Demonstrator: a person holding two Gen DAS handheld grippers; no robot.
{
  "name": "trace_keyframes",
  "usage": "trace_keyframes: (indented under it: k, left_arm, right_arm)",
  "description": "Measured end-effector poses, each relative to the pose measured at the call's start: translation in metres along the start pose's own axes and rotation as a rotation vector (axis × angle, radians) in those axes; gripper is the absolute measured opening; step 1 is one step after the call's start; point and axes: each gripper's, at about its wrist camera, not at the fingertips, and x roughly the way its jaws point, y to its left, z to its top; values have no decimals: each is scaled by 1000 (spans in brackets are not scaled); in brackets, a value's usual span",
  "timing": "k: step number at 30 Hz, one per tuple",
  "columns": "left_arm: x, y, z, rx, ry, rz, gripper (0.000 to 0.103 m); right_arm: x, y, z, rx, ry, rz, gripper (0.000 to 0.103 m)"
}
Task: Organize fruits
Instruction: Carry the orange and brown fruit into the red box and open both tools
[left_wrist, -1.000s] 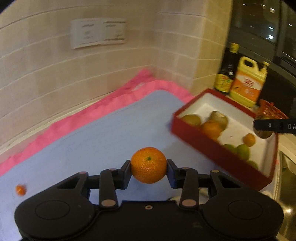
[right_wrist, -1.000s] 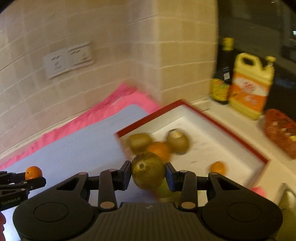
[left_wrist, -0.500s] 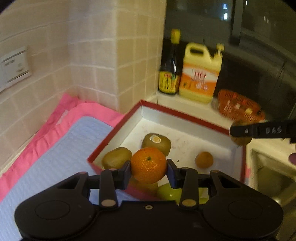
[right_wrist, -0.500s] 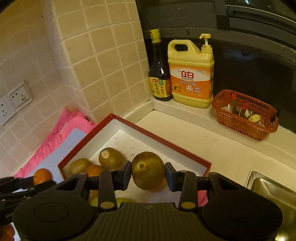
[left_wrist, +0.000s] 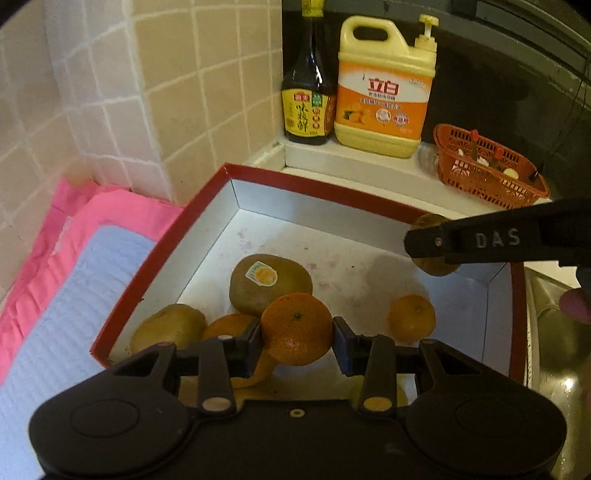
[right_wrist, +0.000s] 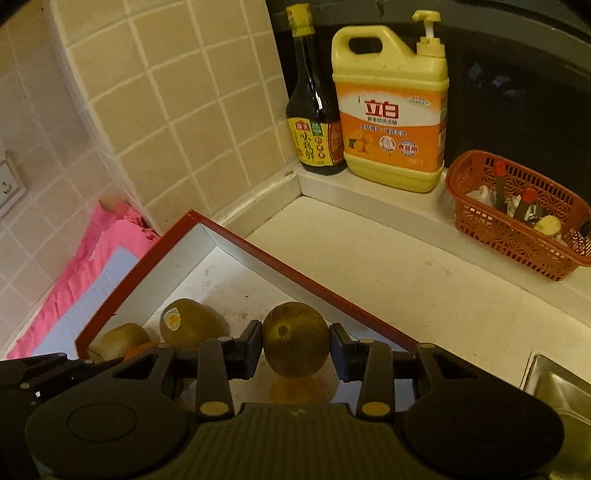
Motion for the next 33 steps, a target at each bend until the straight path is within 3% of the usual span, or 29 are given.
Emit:
trace_keyframes:
  k: [20,28,33]
  left_arm:
    - [13,-7,2,41,17,-35,48]
    - [31,-14,0,40,39,-42,48]
    - [47,-5,-8,5,89,-60,49]
  right_arm:
    - [23,-4,-1,18,31,-19,41]
    - [41,-18,-2,135,84,6,41]
    - [49,-16,-3,143,104,-16,41]
